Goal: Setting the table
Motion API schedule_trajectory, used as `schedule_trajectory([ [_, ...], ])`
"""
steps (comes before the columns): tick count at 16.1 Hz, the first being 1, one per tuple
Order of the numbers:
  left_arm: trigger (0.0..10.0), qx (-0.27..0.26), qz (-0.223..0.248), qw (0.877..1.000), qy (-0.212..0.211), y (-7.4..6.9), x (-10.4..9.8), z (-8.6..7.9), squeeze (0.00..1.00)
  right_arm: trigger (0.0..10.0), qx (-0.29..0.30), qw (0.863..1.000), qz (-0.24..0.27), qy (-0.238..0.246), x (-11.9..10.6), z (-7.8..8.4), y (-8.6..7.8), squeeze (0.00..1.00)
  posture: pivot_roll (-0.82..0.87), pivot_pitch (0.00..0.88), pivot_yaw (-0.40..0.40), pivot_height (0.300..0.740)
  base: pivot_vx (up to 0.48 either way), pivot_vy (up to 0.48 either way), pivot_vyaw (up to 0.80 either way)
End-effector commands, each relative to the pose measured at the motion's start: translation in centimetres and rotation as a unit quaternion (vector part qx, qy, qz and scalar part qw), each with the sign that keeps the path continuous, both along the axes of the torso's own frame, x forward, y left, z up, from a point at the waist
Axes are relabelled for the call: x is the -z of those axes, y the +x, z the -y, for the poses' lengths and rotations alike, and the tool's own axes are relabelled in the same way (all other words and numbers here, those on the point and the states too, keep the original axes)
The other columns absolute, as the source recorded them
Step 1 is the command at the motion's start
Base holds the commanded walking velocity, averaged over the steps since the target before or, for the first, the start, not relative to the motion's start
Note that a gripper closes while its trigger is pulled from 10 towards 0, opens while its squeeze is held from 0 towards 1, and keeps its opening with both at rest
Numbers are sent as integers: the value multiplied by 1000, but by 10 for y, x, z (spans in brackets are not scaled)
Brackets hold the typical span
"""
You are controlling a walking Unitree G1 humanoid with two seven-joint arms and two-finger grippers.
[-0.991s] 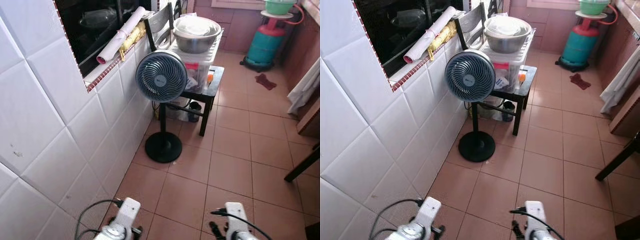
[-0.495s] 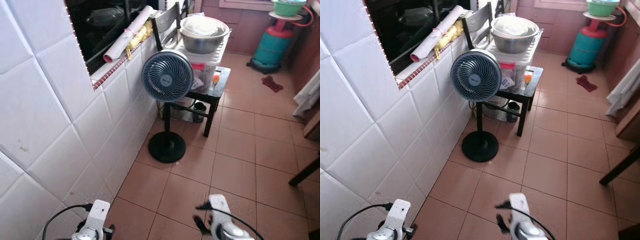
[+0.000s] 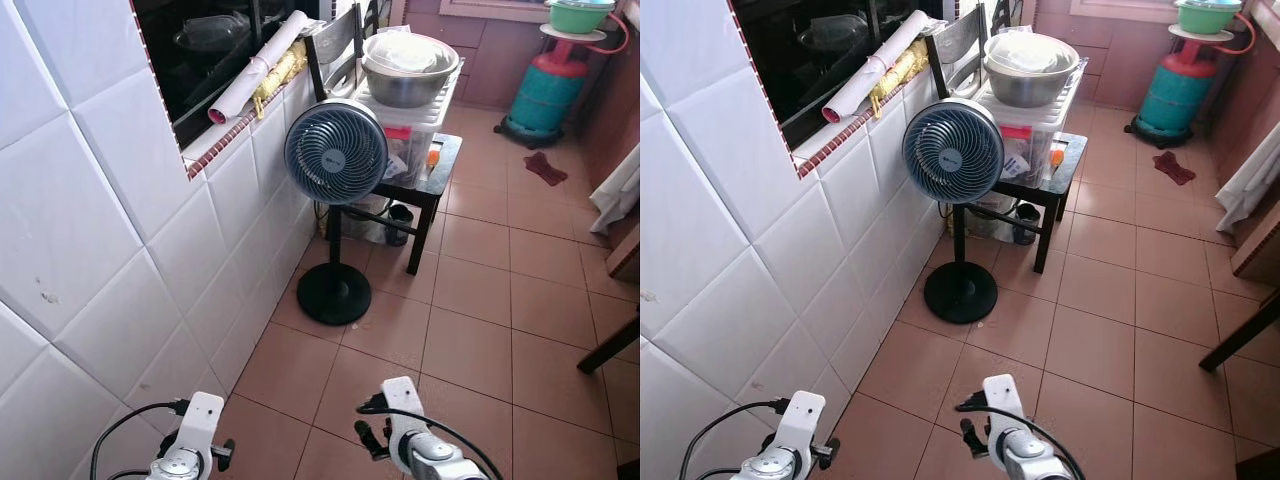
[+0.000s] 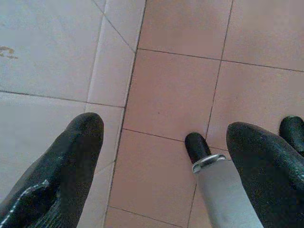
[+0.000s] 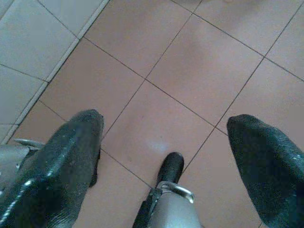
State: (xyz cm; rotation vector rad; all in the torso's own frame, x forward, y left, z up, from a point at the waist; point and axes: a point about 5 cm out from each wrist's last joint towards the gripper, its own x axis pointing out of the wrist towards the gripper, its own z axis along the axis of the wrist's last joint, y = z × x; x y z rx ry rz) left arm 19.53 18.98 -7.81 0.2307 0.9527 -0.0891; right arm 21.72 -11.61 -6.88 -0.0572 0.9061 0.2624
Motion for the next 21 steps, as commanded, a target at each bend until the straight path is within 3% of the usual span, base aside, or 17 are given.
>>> schedule_trajectory([
  [1, 10000, 1, 10, 1000, 4, 5, -2, 1, 0, 10000, 8, 1000, -5, -3, 0, -1, 0, 0, -57, 0, 29, 740, 0, 0, 0],
  [6, 10000, 32, 14, 999, 11, 13, -6, 7, 0, 10000, 24, 1000, -13, -14, 5, -8, -8, 0, -89, 0, 56, 740, 0, 0, 0],
  [9, 10000, 44, 8, 999, 8, 11, -4, 11, 0, 10000, 36, 999, -25, -19, 10, 1, -17, 0, -95, 0, 58, 740, 0, 0, 0],
  [10, 10000, 52, -1, 999, 2, 8, -2, 14, 0, 10000, 41, 998, -32, -27, 14, 17, -24, 0, -90, 0, 51, 740, 0, 0, -763],
  [14, 10000, 62, -16, 998, -24, 2, 1, 20, 0, 10000, 32, 998, -29, -44, 11, 45, -19, 0, -82, 0, 31, 740, 0, 0, -756],
  [16, 10000, 63, -19, 997, -44, 0, 2, 25, 0, 10000, 21, 998, -29, -50, 10, 50, -18, 0, -78, 0, 26, 740, 0, 0, -756],
  [21, 10000, 78, -28, 995, -49, -2, 4, 41, 0, 10000, 22, 997, -39, -55, 13, 54, -25, 0, -83, 0, 30, 740, 0, 0, -753],
])
